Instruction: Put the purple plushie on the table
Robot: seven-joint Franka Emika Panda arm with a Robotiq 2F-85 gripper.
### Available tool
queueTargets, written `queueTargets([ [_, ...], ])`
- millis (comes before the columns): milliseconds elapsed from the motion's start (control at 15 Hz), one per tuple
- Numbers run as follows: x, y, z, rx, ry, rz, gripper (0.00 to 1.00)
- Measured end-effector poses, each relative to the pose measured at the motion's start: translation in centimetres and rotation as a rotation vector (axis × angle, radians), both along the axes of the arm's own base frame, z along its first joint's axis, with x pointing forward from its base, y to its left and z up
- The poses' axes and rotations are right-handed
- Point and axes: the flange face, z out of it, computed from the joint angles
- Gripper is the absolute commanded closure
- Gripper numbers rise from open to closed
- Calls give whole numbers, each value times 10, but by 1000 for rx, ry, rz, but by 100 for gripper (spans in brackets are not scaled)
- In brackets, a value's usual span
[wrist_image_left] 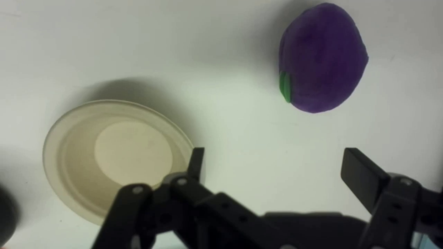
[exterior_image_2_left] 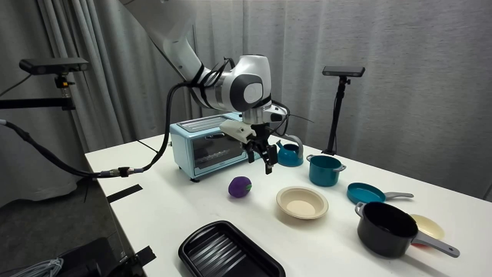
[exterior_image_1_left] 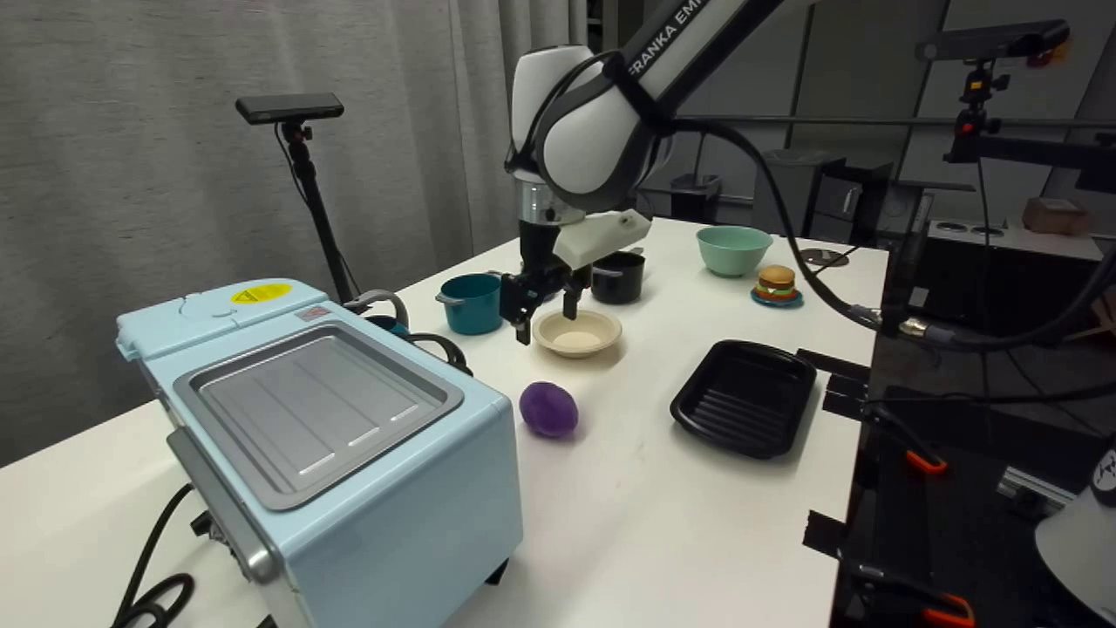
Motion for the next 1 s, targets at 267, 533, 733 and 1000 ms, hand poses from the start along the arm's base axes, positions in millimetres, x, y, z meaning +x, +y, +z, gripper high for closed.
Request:
queueTargets([
  [267,2,-23,10,-6,-15,-38,0],
  [533,1,-41,7,-16,-10,-65,0],
  [733,1,-41,7,-16,-10,-65,0],
  [1000,1,-41,7,-16,-10,-65,0],
])
